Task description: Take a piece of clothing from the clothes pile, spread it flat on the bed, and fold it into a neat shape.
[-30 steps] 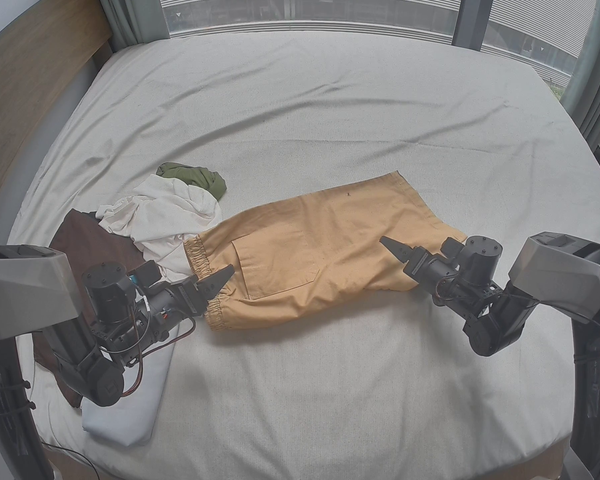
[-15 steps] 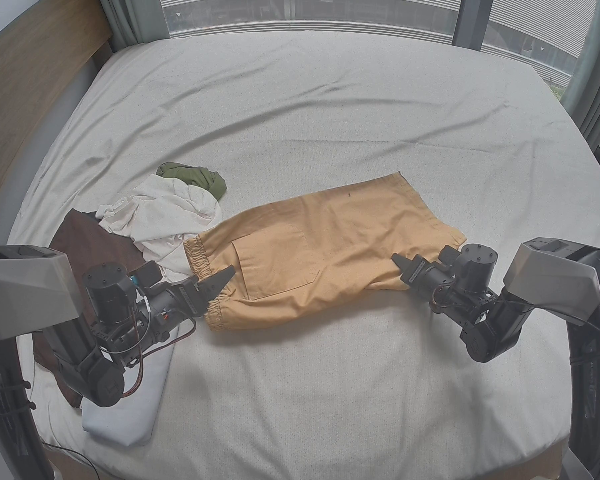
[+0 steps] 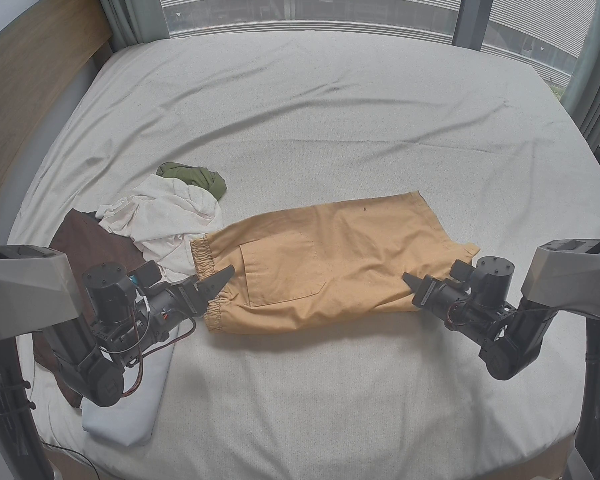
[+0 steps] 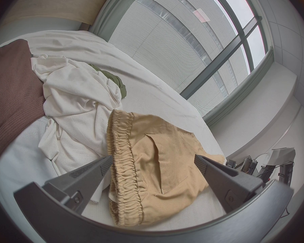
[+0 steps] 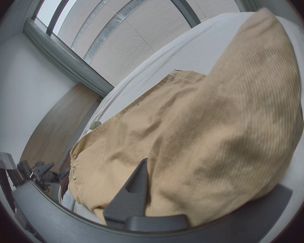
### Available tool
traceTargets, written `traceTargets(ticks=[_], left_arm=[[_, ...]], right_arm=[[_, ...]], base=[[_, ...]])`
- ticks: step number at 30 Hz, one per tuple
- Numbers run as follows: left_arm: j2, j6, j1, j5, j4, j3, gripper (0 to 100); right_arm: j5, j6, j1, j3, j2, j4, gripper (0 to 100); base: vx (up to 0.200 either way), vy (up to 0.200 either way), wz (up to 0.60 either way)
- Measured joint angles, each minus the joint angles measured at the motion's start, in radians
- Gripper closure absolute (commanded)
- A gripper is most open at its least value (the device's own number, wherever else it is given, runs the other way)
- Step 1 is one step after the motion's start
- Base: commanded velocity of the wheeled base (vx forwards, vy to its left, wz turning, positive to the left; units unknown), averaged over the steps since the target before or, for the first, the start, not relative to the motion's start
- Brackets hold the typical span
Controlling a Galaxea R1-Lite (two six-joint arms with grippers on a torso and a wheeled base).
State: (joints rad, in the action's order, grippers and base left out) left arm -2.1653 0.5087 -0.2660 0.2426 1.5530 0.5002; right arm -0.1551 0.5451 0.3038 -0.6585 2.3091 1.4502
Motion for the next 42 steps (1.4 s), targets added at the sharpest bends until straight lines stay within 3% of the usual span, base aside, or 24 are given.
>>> traceTargets(ticks=[19,31,42], left_arm=[[0.001,0.005,0.001,0.0,0.0,0.001,0],[0.006,0.005,0.0,0.0,0.0,-0.001,0],[0.005,0.005,-0.009,0.004,0.0,-0.013,0]], right_arm=[[0.013,-0.122,-0.043,0.375,-0.058,0.091,100],[0.025,-0.135,-0.115,0.504,-0.117,0.091,100],[0.019,-0.135,-0.127,0.578,-0.124,0.092,100]], base=[[0.0,0.0,0.0],[0.0,0.0,0.0],[0.0,0.0,0.0]])
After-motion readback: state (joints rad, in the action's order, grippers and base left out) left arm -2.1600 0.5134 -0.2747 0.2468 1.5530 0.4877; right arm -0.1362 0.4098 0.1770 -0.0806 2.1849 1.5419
